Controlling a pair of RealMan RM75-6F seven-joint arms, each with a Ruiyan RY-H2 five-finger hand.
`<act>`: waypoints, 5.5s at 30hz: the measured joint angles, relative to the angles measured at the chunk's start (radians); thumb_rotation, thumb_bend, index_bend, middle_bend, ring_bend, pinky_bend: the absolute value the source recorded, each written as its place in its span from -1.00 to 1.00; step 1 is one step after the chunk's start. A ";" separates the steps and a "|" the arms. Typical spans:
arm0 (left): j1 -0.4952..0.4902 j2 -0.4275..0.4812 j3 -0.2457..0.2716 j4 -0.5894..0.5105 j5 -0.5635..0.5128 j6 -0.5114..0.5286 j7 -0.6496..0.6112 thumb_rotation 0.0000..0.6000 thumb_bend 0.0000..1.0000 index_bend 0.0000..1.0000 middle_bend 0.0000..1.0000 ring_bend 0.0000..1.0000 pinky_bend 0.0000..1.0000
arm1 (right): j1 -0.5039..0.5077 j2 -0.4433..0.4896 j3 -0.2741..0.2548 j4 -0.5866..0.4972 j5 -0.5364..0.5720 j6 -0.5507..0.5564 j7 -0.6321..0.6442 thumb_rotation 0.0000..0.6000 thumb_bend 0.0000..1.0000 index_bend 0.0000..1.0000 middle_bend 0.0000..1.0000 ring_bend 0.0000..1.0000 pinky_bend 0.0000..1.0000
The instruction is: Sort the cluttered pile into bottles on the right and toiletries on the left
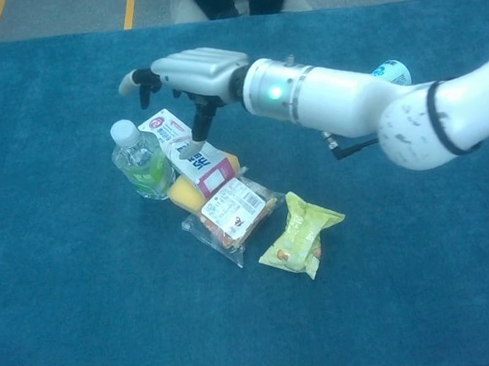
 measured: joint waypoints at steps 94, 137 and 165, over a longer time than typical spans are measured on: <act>0.038 0.017 0.007 0.012 0.006 0.005 -0.036 1.00 -0.26 -0.65 -0.54 -0.62 -0.61 | 0.007 -0.078 0.105 0.146 -0.043 0.080 0.167 1.00 -0.43 0.14 0.07 0.09 0.42; -0.033 -0.050 0.000 -0.017 0.001 -0.093 0.028 1.00 -0.26 -0.65 -0.54 -0.62 -0.61 | -0.414 0.543 -0.204 -0.228 -0.321 0.160 0.354 1.00 -0.48 0.14 0.07 0.09 0.43; -0.047 -0.056 0.000 -0.016 -0.013 -0.105 0.037 1.00 -0.26 -0.65 -0.54 -0.62 -0.61 | -0.407 0.565 -0.236 -0.167 -0.409 0.118 0.477 1.00 -0.45 -0.68 -0.33 -0.31 0.11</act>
